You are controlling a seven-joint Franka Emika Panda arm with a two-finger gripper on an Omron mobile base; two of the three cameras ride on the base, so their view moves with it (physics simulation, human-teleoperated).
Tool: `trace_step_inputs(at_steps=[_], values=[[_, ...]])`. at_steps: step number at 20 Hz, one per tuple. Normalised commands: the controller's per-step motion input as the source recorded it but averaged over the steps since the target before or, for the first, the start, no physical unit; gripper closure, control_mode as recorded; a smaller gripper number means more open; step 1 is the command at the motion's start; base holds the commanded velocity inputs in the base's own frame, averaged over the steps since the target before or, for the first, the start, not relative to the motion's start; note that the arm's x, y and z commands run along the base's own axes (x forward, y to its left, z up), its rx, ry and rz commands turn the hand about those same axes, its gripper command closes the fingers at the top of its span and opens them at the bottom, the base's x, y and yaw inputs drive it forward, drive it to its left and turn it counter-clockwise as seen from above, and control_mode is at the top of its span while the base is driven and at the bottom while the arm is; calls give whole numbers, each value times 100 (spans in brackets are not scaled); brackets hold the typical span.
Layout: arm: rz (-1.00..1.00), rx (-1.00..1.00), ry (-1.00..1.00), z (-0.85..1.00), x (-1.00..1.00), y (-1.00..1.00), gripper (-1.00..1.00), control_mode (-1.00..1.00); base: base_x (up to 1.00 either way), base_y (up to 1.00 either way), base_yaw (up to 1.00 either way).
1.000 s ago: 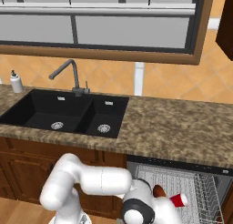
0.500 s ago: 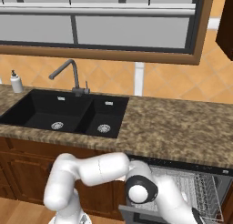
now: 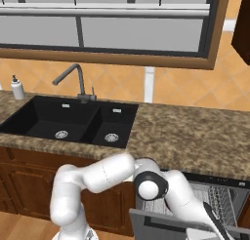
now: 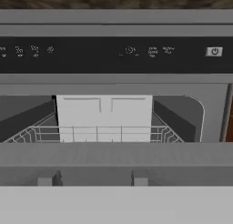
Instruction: Pick up the cup and bowl from the counter, place them in the dishwasher, and close the dishwasher door.
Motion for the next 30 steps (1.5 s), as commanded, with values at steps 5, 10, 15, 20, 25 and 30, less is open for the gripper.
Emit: trace_step_inputs(at_steps=[5, 10, 15, 20, 25, 30], values=[[3, 0, -18, 0, 100, 1, -100, -100, 0, 0, 0], [4, 0, -18, 0, 100, 7, -100, -100, 0, 0, 0], [4, 0, -16, 0, 100, 4, -100, -100, 0, 0, 0], [5, 0, -15, 0, 98, 7, -100, -100, 0, 0, 0], [4, 0, -11, -4, 87, 6, -100, -100, 0, 0, 0], [4, 0, -10, -9, 81, 3, -100, -100, 0, 0, 0]])
